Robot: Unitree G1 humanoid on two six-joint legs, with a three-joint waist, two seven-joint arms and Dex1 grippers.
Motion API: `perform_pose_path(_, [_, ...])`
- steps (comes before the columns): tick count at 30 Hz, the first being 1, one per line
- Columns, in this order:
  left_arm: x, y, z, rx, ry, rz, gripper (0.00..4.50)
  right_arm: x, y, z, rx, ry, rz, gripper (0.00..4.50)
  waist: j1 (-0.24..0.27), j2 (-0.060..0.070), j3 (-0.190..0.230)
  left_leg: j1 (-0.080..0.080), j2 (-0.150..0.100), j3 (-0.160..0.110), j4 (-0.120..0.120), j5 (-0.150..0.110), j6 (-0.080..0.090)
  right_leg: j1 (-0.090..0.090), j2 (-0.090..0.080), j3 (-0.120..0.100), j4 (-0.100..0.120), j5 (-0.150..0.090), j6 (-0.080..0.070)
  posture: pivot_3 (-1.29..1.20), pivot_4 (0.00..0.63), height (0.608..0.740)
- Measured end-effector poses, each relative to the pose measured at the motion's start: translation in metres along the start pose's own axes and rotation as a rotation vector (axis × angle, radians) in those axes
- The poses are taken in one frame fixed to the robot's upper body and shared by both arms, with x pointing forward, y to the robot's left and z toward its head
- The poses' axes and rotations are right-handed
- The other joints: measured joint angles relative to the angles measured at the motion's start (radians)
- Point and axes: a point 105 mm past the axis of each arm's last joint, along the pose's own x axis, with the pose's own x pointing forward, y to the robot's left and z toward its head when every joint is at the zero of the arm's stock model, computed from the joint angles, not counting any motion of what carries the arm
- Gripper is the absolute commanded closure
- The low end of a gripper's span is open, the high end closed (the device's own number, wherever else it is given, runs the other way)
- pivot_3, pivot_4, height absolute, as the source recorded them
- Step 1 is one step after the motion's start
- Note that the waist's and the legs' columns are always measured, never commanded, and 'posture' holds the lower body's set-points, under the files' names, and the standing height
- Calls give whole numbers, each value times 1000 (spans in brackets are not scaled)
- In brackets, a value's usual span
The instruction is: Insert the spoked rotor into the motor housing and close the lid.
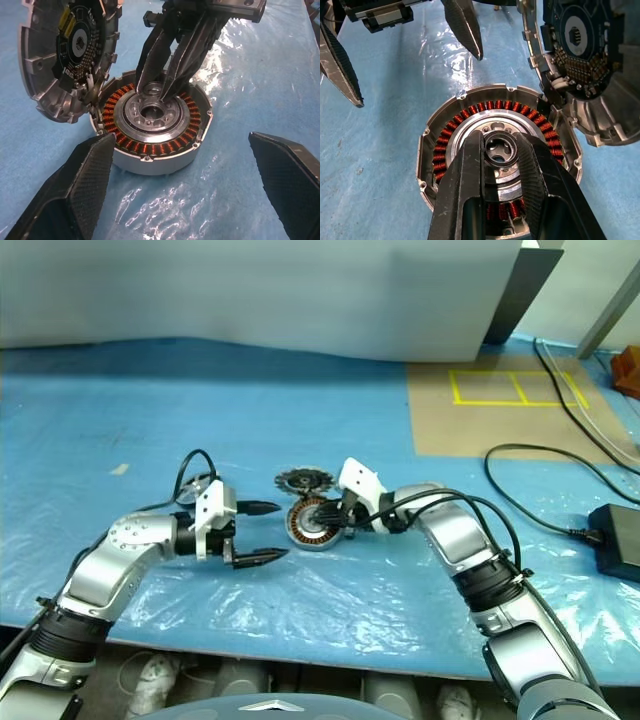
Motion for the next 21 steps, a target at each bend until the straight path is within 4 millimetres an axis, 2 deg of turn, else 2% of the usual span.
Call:
perform_pose_path(4, [-1, -1, -3, 2, 2, 4, 0, 4, -3, -6, -1, 17, -6, 3939, 0, 0, 0, 0, 0, 0, 0, 0, 0, 0, 0, 0, 0, 0, 0, 0, 150, 740])
perform_pose_path(21, [-3, 4, -13, -5, 14, 22, 0, 9, -2, -6, -21, 25, 10, 3939, 0, 0, 0, 1, 0, 0, 2, 0, 0, 0, 0, 0, 2, 0, 0, 0, 150, 740])
